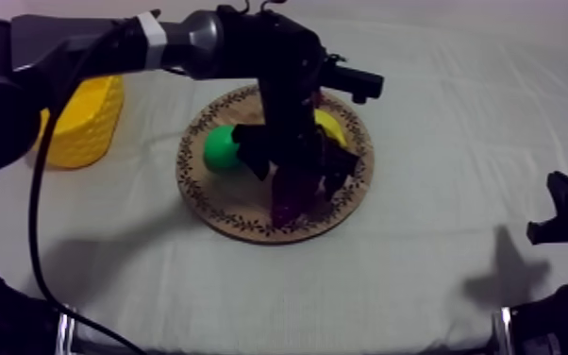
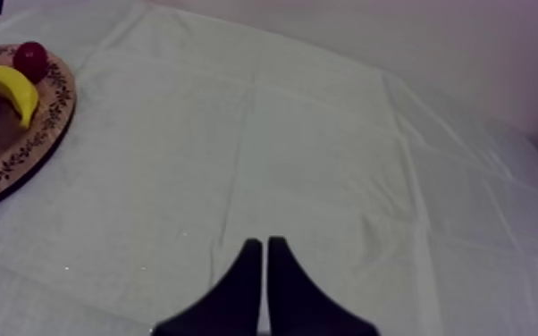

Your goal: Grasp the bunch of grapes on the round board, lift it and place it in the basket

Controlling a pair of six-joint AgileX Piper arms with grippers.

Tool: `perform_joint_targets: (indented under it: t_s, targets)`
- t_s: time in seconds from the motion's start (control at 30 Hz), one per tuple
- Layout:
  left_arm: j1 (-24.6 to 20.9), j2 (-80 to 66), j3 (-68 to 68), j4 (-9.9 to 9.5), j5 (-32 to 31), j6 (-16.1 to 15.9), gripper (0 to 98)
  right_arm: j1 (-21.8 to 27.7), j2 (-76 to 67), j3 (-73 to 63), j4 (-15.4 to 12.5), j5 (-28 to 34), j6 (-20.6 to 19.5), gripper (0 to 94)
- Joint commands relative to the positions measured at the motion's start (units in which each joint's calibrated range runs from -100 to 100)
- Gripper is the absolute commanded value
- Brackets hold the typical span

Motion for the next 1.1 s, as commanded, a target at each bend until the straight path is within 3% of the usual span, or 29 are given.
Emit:
perform_joint_targets:
  t_s: [0.0,0.27,0.67,1.07]
  targets:
    - [0.0,0.9,-1.0,0.06,0.3,-0.1,92.4,0.0,0.0,0.0,0.0,0.0,0.0,0.3]
    - [0.0,4.0,-4.0,0.29,1.3,-0.2,88.0,0.0,0.0,0.0,0.0,0.0,0.0,0.3]
    - [-0.3,4.5,-2.7,-0.18,1.8,1.1,62.5,0.0,0.0,0.0,0.0,0.0,0.0,0.3]
    - [-0.2,2.4,-1.3,-0.34,0.9,0.9,55.0,0.0,0.0,0.0,0.0,0.0,0.0,0.3]
